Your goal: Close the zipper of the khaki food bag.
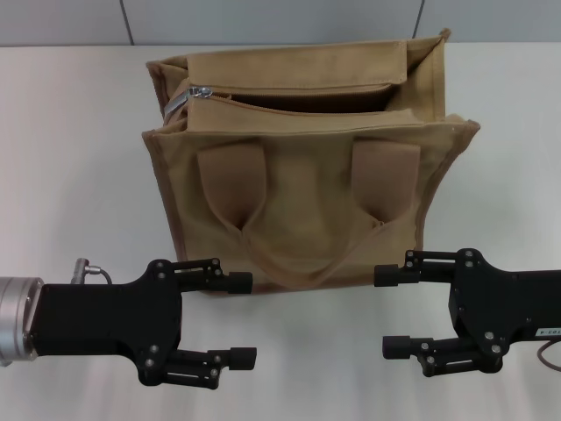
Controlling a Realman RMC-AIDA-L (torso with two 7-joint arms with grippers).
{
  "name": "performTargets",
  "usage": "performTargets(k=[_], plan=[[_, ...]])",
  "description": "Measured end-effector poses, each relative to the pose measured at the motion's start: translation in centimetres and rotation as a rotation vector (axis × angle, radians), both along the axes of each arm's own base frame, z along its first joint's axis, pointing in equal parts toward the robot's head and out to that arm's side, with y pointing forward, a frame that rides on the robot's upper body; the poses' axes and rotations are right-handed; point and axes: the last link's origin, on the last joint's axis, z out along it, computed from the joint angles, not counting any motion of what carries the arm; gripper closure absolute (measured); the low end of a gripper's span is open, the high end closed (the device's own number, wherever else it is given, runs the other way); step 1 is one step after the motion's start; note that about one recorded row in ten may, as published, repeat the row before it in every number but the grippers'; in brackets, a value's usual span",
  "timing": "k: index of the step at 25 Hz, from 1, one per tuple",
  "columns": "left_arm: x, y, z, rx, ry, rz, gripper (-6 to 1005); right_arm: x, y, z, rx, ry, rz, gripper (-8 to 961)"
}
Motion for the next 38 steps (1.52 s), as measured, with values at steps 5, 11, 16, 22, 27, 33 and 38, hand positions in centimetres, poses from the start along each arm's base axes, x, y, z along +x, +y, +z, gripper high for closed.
performTargets(k=[5,11,16,22,27,33,38], plan=[[0.0,0.0,0.0,0.000,0.000,0.002,192,0.0,0.0,0.0,0.000,0.002,-0.001,203],[-0.1,-0.1,0.0,0.002,-0.002,0.006,193,0.0,0.0,0.0,-0.001,0.003,-0.002,206],[-1.1,-0.1,1.1,0.089,-0.029,0.059,194,0.1,-0.2,0.0,-0.001,0.003,-0.007,208],[-4.3,-0.5,4.4,0.372,-0.066,0.188,194,0.2,-0.2,0.0,-0.001,0.003,-0.009,211],[-6.2,-0.4,5.5,0.595,-0.072,0.290,195,0.2,-0.3,-0.1,-0.006,0.008,-0.015,213],[-6.5,0.0,5.5,0.635,-0.070,0.305,196,0.2,-0.4,-0.1,-0.006,0.008,-0.014,216],[-5.7,1.8,4.7,0.639,-0.058,0.308,198,0.2,-0.3,-0.1,-0.003,0.012,-0.014,218]])
